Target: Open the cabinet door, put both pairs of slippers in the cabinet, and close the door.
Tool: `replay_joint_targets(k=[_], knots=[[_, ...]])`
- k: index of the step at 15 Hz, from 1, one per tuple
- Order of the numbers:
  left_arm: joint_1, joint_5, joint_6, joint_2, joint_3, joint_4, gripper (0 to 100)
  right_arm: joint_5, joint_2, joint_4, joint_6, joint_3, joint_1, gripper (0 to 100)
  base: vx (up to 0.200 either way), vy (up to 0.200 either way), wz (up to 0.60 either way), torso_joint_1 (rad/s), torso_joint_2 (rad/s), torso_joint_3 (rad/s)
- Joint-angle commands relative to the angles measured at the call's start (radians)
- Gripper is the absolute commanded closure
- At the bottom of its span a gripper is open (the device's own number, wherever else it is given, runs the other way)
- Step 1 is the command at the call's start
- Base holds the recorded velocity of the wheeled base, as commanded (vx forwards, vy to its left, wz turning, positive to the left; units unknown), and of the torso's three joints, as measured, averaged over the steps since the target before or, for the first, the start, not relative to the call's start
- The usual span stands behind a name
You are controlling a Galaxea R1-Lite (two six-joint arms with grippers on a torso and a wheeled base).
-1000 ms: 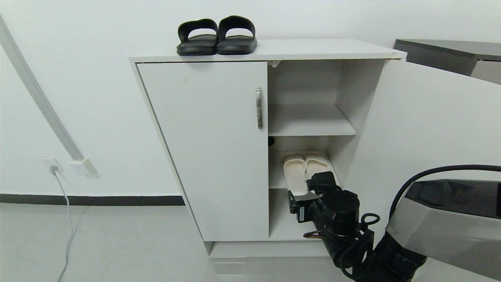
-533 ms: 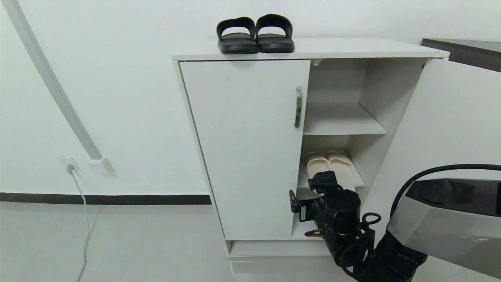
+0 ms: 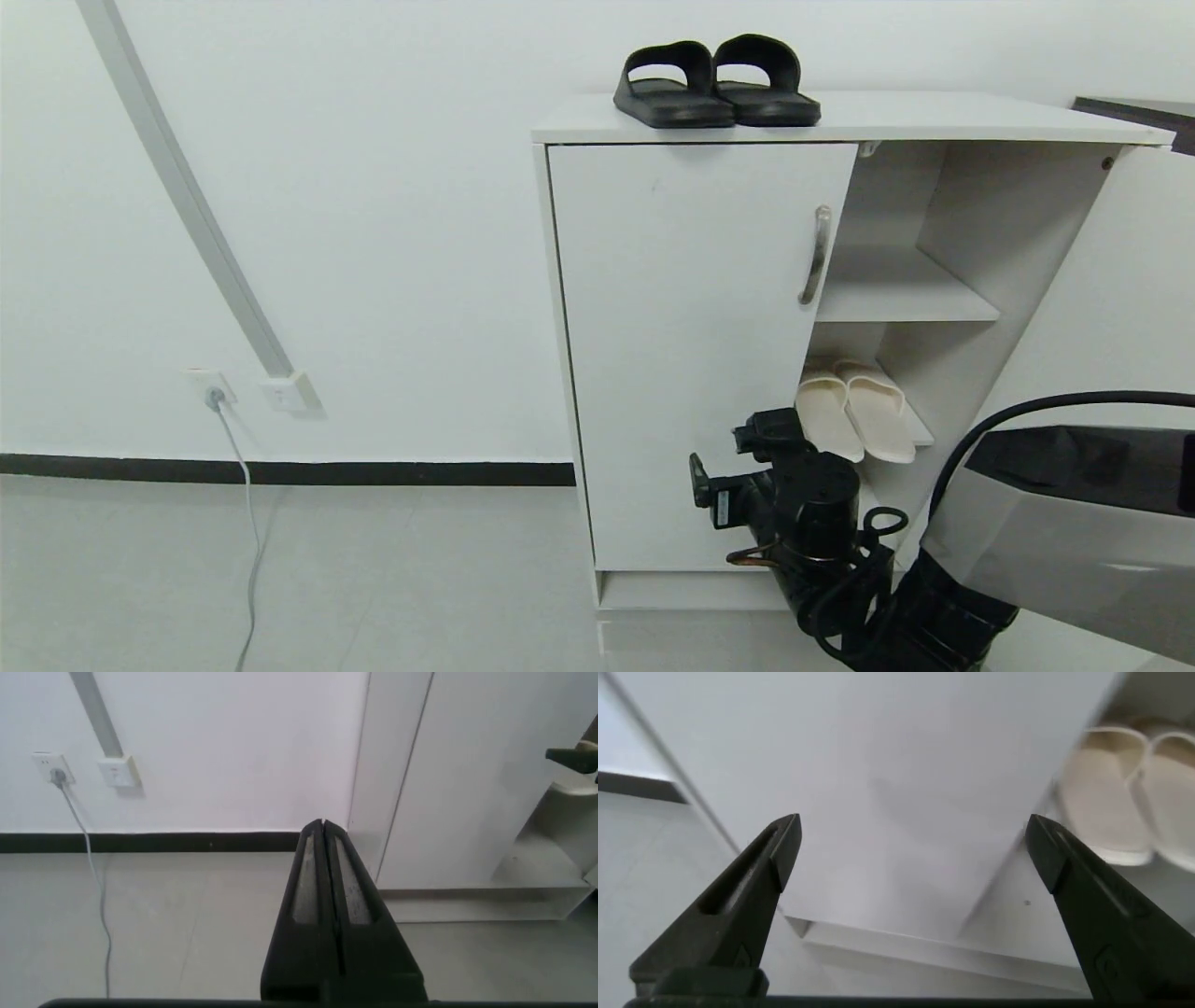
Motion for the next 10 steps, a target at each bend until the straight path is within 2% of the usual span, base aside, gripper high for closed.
replay_joint_targets(k=[1,5,10], knots=[[0.001,0.000,0.000,0.001,0.000,0.000,100,-0.002,-0.001,-0.002,0.000,-0.001,0.003,0,0.000,0.000,0.00,0.000,0.00,0.000],[0.001,0.000,0.000,0.001,0.000,0.000,100,0.003,-0.027,-0.009,-0.003,0.015,0.005,0,0.000,0.000,0.00,0.000,0.00,0.000],[0.001,0.000,0.002,0.001,0.000,0.000,100,0.046,-0.001,-0.141,-0.063,0.050,-0.018,0,0.000,0.000,0.00,0.000,0.00,0.000]])
